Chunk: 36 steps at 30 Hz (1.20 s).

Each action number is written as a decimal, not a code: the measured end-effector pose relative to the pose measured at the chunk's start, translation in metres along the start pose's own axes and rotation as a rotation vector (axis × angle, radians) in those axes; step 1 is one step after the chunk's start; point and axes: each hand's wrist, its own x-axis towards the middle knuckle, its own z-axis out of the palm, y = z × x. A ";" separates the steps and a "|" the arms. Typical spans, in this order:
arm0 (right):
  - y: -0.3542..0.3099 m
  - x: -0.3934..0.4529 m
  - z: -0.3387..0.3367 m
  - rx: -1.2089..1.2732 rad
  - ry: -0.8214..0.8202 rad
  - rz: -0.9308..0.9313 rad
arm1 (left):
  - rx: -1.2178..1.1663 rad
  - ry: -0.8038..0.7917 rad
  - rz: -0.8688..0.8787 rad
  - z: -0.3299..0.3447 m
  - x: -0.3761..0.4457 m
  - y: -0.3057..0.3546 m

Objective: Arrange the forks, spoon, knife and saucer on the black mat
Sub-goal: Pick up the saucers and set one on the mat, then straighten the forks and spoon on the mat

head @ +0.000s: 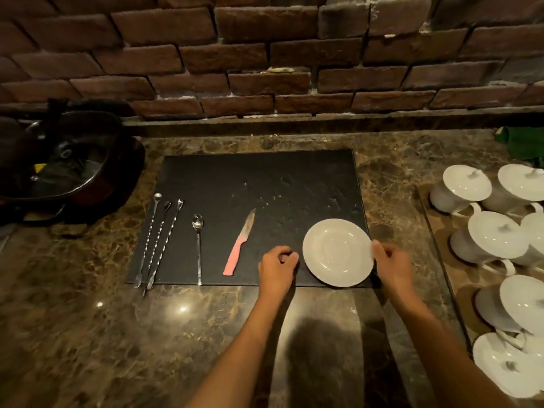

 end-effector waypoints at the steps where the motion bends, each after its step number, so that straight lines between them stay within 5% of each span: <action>1: 0.001 -0.012 0.000 0.015 0.053 0.001 | -0.001 0.012 0.017 -0.015 -0.006 -0.009; 7: 0.004 -0.096 0.036 0.093 0.232 0.112 | 0.155 0.243 0.223 -0.135 -0.024 -0.079; 11: -0.002 -0.146 0.103 0.076 0.168 0.113 | 0.319 0.398 0.294 -0.232 -0.007 -0.117; 19: -0.064 -0.228 0.253 0.110 -0.036 0.097 | 0.687 0.319 0.324 -0.380 0.071 -0.162; 27: -0.152 -0.242 0.349 -0.002 -0.162 -0.049 | 0.961 0.183 0.421 -0.417 0.157 -0.156; 36: -0.215 -0.211 0.422 -0.249 -0.153 -0.193 | 1.038 0.269 0.590 -0.413 0.201 -0.170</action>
